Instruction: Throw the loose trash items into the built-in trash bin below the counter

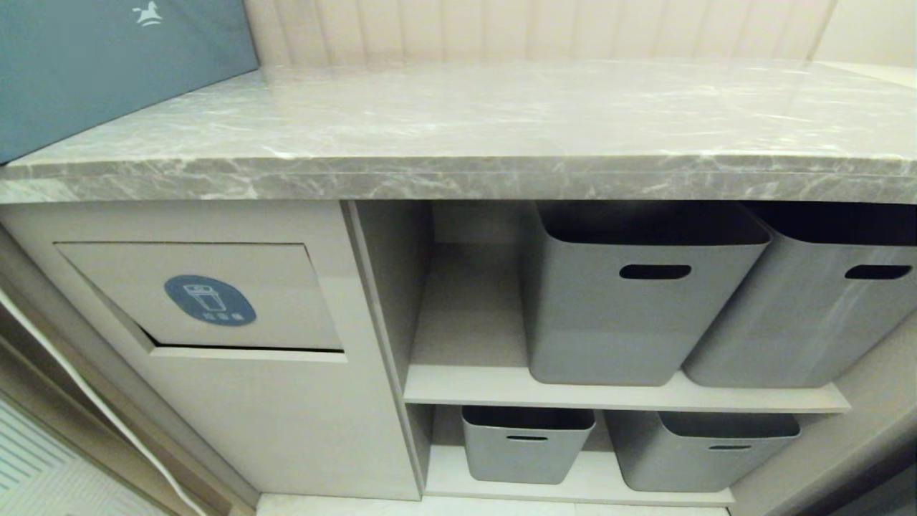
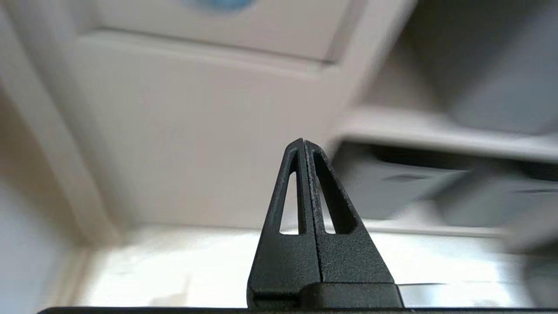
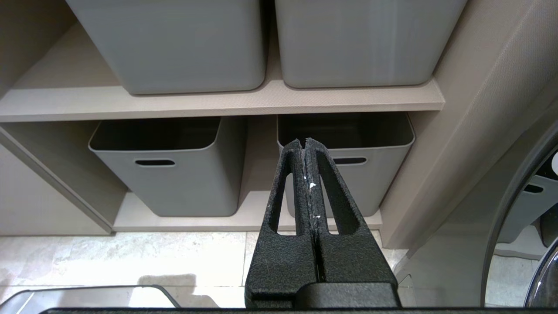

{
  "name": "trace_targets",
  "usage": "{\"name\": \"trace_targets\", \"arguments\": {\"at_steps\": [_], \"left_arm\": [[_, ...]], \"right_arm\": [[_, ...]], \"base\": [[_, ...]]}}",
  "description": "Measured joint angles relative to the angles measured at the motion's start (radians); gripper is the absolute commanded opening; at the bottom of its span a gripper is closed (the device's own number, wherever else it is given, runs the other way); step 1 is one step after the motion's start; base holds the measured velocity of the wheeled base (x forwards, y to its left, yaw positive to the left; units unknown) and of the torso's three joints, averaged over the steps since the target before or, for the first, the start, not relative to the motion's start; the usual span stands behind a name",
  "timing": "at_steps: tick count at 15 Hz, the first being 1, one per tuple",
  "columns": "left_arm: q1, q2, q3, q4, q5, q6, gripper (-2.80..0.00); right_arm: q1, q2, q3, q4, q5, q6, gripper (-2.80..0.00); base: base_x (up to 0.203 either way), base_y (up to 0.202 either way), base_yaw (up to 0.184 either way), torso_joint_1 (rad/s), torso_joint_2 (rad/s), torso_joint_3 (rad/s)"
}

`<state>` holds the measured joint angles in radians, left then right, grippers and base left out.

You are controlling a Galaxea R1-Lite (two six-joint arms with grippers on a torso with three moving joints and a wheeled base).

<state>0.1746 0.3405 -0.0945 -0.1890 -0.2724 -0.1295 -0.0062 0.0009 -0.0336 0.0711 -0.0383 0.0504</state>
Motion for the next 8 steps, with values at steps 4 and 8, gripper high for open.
{"name": "trace_targets", "arguments": {"at_steps": [4, 8], "left_arm": [[-0.128, -0.079, 0.084, 0.022, 0.107, 0.092, -2.8], [-0.168, -0.265, 0.069, 0.172, 0.198, 0.083, -2.8]], "right_arm": [[0.0, 0.0, 0.0, 0.0, 0.0, 0.0, -2.8], [0.0, 0.0, 0.0, -0.001, 0.0, 0.0, -2.8]], "base": [[0.0, 0.0, 0.0, 0.0, 0.0, 0.0], [0.0, 0.0, 0.0, 0.0, 0.0, 0.0]]}}
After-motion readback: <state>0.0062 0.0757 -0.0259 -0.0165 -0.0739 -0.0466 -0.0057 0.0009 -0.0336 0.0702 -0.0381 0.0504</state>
